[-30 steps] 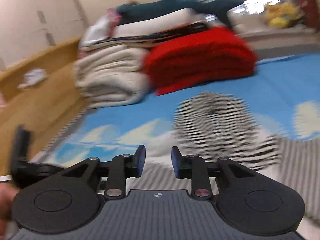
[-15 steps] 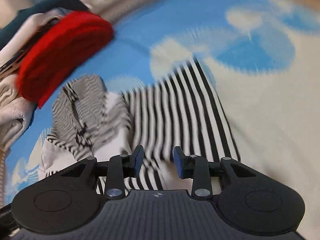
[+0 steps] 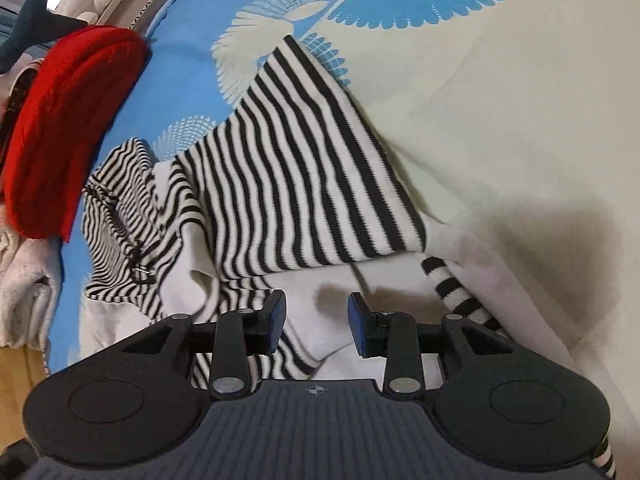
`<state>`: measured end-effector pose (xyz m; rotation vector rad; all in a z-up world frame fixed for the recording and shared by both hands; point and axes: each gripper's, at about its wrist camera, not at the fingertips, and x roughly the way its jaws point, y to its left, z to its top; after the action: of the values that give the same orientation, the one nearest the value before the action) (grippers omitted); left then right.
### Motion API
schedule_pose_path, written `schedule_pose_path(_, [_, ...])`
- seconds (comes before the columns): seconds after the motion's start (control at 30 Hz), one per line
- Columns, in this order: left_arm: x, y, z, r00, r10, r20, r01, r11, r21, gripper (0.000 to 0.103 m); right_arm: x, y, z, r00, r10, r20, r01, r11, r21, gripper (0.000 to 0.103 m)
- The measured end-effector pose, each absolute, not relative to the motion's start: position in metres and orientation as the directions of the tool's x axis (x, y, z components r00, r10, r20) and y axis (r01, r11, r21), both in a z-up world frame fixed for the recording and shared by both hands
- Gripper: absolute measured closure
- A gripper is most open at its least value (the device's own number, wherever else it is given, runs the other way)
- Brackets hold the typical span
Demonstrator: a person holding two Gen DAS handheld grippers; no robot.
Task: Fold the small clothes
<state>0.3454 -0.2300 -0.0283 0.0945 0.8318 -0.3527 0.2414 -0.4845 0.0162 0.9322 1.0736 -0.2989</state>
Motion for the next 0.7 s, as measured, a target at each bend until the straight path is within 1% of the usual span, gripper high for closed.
schedule_pose_path(0.03, [0.348,-0.229,-0.031,0.62,-0.265,-0.739,0.333,0.941,-0.058,0.066,0.242,-0.484,0.016,0.481,0.219,-0.849,0.62,0.6,0.505,0.067])
schedule_pose_path(0.07, [0.35,-0.227,-0.033,0.619,-0.267,-0.739,0.325,0.943,-0.069,0.08,0.243,-0.486,0.018,0.479,0.222,-0.849,0.62,0.6,0.506,0.067])
schedule_pose_path(0.13, [0.353,-0.224,-0.031,0.62,-0.278,-0.734,0.32,0.943,-0.087,0.097,0.245,-0.486,0.017,0.475,0.22,-0.852,0.622,0.601,0.501,0.067])
schedule_pose_path(0.23, [0.353,-0.214,-0.009,0.656,-0.3,-0.693,0.3,0.946,-0.125,0.099,0.248,-0.485,0.012,0.462,0.217,-0.86,0.63,0.602,0.49,0.067])
schedule_pose_path(0.27, [0.353,-0.208,0.003,0.665,-0.319,-0.675,0.292,0.943,-0.158,0.099,0.249,-0.484,0.011,0.46,0.217,-0.861,0.633,0.6,0.49,0.067])
schedule_pose_path(0.4, [0.348,-0.159,0.058,0.7,-0.425,-0.574,0.222,0.893,-0.391,0.1,0.252,-0.48,0.018,0.477,0.192,-0.858,0.626,0.611,0.485,0.067])
schedule_pose_path(0.5, [0.334,-0.109,0.085,0.723,-0.441,-0.532,0.114,0.836,-0.537,0.1,0.252,-0.478,0.028,0.502,0.163,-0.849,0.617,0.621,0.484,0.067])
schedule_pose_path(0.6, [0.314,-0.057,0.081,0.72,-0.424,-0.55,-0.036,0.768,-0.639,0.099,0.251,-0.475,0.037,0.526,0.134,-0.84,0.607,0.632,0.481,0.067])
schedule_pose_path(0.67, [0.307,-0.029,0.062,0.684,-0.398,-0.611,-0.162,0.734,-0.66,0.098,0.251,-0.472,0.04,0.533,0.106,-0.839,0.605,0.646,0.466,0.067])
schedule_pose_path(0.7, [0.309,-0.02,0.052,0.655,-0.381,-0.652,-0.216,0.733,-0.645,0.098,0.251,-0.47,0.041,0.534,0.092,-0.84,0.604,0.653,0.456,0.067])
